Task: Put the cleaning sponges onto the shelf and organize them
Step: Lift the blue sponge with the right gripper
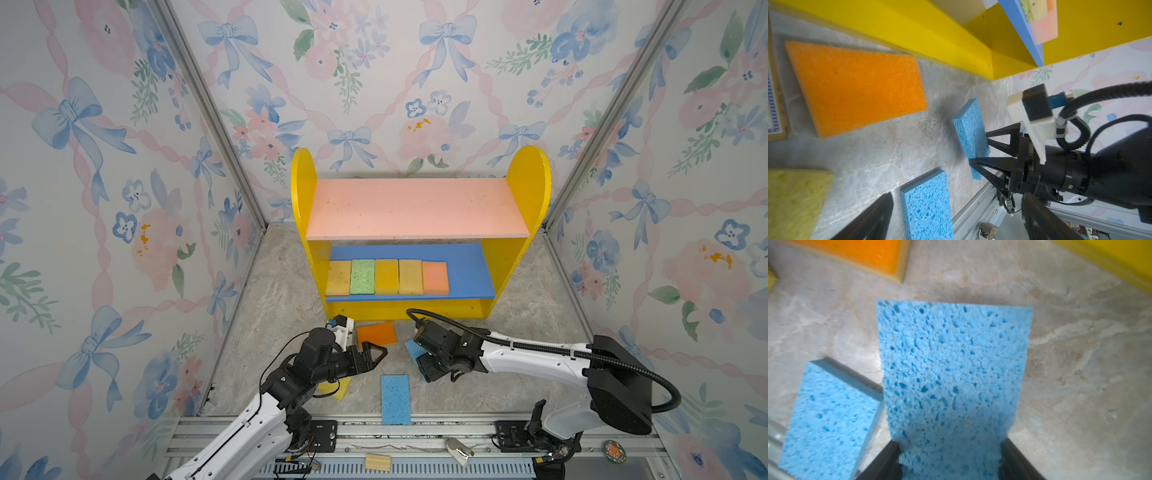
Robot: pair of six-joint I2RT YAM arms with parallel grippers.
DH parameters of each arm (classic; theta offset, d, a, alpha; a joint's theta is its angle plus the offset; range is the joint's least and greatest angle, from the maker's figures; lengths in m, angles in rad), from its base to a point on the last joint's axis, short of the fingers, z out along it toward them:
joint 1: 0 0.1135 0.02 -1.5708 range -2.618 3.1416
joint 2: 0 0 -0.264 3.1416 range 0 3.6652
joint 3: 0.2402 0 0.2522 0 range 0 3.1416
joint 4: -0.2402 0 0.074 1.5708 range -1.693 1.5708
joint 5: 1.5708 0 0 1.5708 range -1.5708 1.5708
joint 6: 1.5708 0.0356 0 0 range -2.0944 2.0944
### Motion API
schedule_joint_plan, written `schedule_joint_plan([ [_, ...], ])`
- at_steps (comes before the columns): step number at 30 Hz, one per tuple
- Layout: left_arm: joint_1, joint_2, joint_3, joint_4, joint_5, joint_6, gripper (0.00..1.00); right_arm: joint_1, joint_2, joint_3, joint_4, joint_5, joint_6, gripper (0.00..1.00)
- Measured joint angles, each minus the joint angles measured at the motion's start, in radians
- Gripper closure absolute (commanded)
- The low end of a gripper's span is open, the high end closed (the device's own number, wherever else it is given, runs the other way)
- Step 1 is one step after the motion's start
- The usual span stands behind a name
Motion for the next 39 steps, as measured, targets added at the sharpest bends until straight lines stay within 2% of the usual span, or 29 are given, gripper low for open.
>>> schedule_joint_plan([
  [3, -0.03, 0.033, 0.0, 0.06, -0.008, -0.031, 0.02, 0.037, -0.035, 0.042, 0.001, -0.007, 0.002, 0.33],
  [7, -0.068, 0.061, 0.0, 0.136, -0.025, -0.062, 0.16, 0.074, -0.047, 0.084, 0.009, -0.026, 0.003, 0.33],
  [11, -0.089, 0.098, 0.0, 0.196, -0.039, -0.087, 0.39, 0.098, -0.047, 0.094, 0.022, -0.051, 0.003, 0.33],
  [15, -0.1, 0.118, -0.008, 0.25, -0.048, -0.115, 0.85, 0.111, -0.047, 0.095, 0.035, -0.075, 0.005, 0.31],
  [16, -0.1, 0.118, -0.011, 0.257, -0.049, -0.113, 0.93, 0.111, -0.047, 0.095, 0.04, -0.079, 0.007, 0.29],
  [17, -0.1, 0.118, -0.014, 0.266, -0.051, -0.119, 0.97, 0.111, -0.047, 0.095, 0.042, -0.084, 0.009, 0.26],
  [21, -0.1, 0.111, -0.015, 0.287, -0.052, -0.126, 1.0, 0.098, -0.064, 0.089, 0.056, -0.112, 0.024, 0.14],
  [27, -0.087, 0.076, -0.015, 0.292, -0.031, -0.101, 1.0, 0.015, -0.219, 0.008, 0.099, -0.216, 0.044, 0.07],
  [30, -0.035, 0.067, -0.008, 0.291, 0.025, -0.08, 1.0, -0.037, -0.322, -0.03, 0.114, -0.285, 0.052, 0.09],
  [36, 0.105, 0.04, 0.041, 0.299, 0.191, -0.065, 1.0, -0.17, -0.502, -0.132, 0.179, -0.45, 0.101, 0.19],
  [39, 0.127, 0.036, 0.061, 0.338, 0.254, -0.074, 1.0, -0.201, -0.56, -0.17, 0.219, -0.518, 0.138, 0.25],
])
